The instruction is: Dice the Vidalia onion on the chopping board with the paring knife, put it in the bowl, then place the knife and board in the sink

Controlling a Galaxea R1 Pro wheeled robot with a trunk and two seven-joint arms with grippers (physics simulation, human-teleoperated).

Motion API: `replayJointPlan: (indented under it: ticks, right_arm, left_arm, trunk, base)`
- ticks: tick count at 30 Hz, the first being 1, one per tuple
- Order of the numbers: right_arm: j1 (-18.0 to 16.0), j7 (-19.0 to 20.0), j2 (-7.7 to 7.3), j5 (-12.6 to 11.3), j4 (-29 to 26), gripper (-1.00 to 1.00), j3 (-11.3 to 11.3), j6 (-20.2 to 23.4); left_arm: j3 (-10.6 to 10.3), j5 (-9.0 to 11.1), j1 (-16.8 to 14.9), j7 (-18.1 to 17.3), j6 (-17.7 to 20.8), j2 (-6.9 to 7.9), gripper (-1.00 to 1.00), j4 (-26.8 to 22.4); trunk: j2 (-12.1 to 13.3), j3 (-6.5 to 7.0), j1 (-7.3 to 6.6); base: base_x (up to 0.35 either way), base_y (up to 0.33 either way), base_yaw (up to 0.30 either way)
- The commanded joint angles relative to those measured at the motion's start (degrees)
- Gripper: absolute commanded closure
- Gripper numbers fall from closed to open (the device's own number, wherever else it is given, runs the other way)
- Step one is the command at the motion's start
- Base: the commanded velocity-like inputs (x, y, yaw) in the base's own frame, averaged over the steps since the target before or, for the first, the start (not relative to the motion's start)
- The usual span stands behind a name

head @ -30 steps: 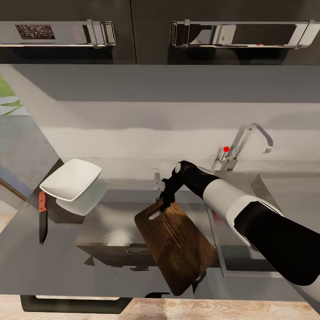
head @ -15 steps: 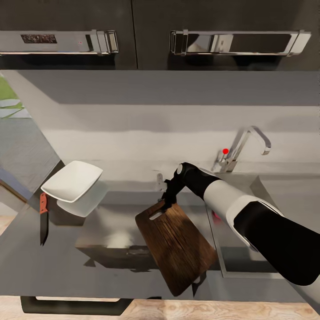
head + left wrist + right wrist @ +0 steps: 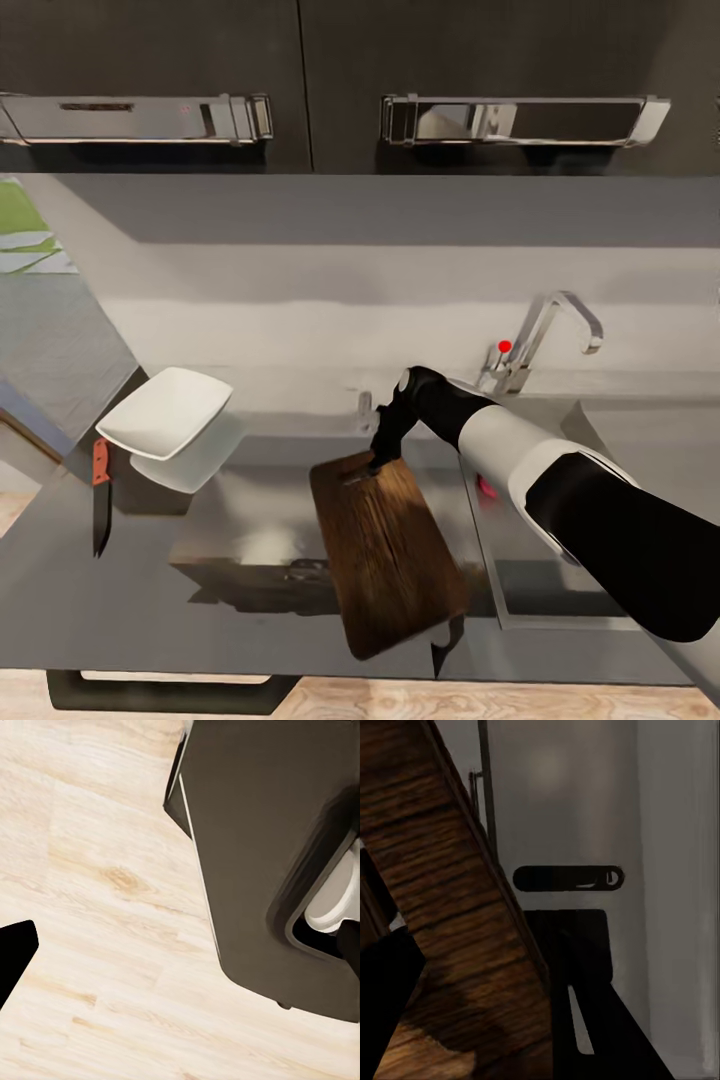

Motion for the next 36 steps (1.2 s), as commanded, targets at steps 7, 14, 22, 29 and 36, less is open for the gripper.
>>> replayJointPlan:
  ticks: [7,14,22,29,36]
  right_arm:
    - [0.0,-0.9,0.01,0.2,0.0,1.00,-6.3,1.3]
    - [0.0,-8.0,-2.33,-9.8,6.4,1.00,-9.9,0.8]
    - [0.0,-10.5,-2.99,-14.4,7.5,1.00,-9.8,0.7]
    - [0.0,-10.6,-3.82,-14.7,8.4,1.00,-9.8,0.7]
    - [0.0,-10.7,-3.99,-14.8,9.7,1.00,-9.8,0.7]
  left_arm:
    - [0.0,0.3,0.0,0.0,-0.4,0.01,-1.00,0.0]
    - [-0.2,0.1,0.0,0.0,-4.0,0.45,-1.00,-0.1]
    - [-0.2,0.1,0.0,-0.1,-4.4,0.44,-1.00,-0.1]
    - [-0.2,0.1,0.0,-0.1,-4.4,0.43,-1.00,-0.1]
    - [-0.2,0.1,0.0,-0.1,-4.4,0.43,-1.00,-0.1]
  trunk:
    - [-0.1,0.56,0.03]
    - [-0.1,1.16,0.03]
    - [-0.1,1.86,0.03]
    - [-0.1,2.49,0.03]
    - [-0.1,3.11,0.03]
  base:
    - [0.000,0.000,0.000]
    - [0.000,0.000,0.000]
    - [0.000,0.000,0.000]
    - [0.000,0.000,0.000]
    - [0.000,0.000,0.000]
